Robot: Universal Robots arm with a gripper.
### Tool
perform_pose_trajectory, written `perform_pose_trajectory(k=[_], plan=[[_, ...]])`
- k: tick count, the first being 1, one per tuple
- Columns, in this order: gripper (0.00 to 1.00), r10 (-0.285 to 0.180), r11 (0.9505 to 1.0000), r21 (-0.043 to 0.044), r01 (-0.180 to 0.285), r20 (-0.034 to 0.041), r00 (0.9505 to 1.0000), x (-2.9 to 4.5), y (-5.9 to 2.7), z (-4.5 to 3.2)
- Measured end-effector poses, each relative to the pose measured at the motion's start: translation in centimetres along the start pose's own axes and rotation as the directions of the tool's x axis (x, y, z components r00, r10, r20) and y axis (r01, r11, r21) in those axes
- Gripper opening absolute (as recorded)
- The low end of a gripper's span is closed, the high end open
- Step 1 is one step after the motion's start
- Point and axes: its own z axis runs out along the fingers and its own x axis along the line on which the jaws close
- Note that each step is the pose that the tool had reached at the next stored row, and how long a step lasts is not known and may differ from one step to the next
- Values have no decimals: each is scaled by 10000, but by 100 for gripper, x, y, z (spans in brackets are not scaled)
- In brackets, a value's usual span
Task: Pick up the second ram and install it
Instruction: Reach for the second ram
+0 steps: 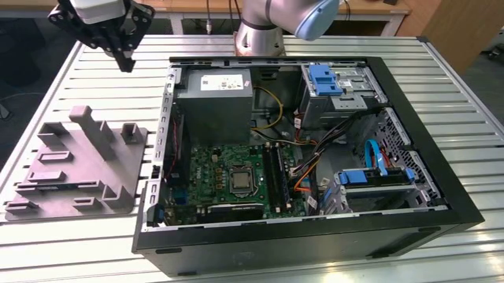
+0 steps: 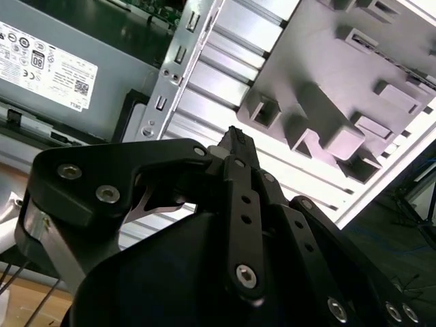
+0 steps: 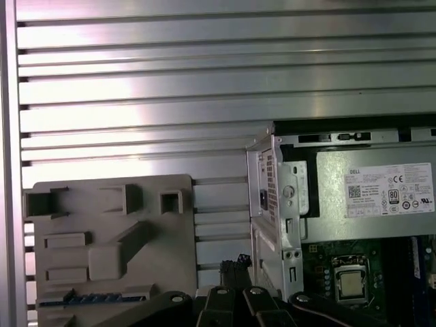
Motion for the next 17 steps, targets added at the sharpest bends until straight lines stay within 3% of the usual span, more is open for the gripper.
perform_pose_trajectory(k=[17], plan=[[10, -1, 10000, -2, 1, 16, 10000, 480, -36, -12]])
